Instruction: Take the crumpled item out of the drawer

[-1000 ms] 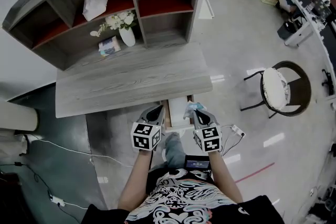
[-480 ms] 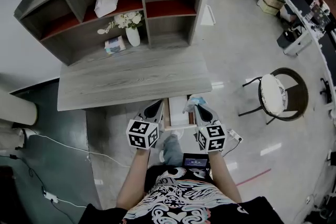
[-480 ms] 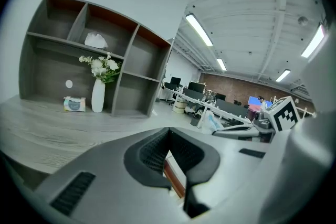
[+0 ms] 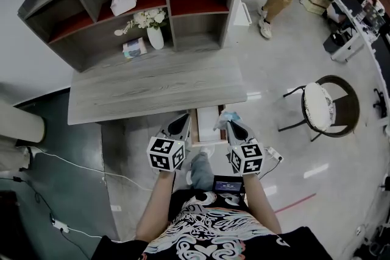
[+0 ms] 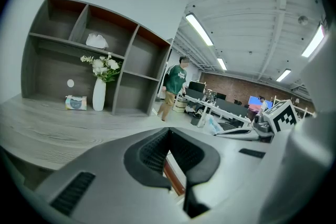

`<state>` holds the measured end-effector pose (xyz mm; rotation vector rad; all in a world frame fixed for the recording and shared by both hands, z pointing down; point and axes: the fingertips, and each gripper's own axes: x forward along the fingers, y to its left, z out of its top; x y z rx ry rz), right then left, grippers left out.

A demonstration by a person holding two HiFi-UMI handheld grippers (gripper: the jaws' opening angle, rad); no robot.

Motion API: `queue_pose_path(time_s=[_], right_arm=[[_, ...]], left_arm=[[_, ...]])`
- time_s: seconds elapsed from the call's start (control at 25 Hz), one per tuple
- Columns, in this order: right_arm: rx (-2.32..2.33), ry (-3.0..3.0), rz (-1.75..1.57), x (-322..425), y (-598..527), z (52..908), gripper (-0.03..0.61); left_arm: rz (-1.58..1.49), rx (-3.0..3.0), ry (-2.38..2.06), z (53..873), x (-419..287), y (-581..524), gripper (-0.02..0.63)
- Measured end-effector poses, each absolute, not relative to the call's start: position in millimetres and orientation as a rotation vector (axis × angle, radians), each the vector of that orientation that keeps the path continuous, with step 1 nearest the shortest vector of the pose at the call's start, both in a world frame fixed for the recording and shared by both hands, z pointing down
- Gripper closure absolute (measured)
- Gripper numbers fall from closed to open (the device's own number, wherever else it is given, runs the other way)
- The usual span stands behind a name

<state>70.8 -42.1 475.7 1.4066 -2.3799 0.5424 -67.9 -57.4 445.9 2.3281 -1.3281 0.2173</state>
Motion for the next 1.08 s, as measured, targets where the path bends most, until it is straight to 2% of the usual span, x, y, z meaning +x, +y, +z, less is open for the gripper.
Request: queue_pose_path(time_s=[1.08], right_arm=[[1.423, -2.370, 0.582, 82, -29, 485, 0.572]], left_arm=[[0.222, 2.333, -1.311, 449, -66, -54, 0.614]])
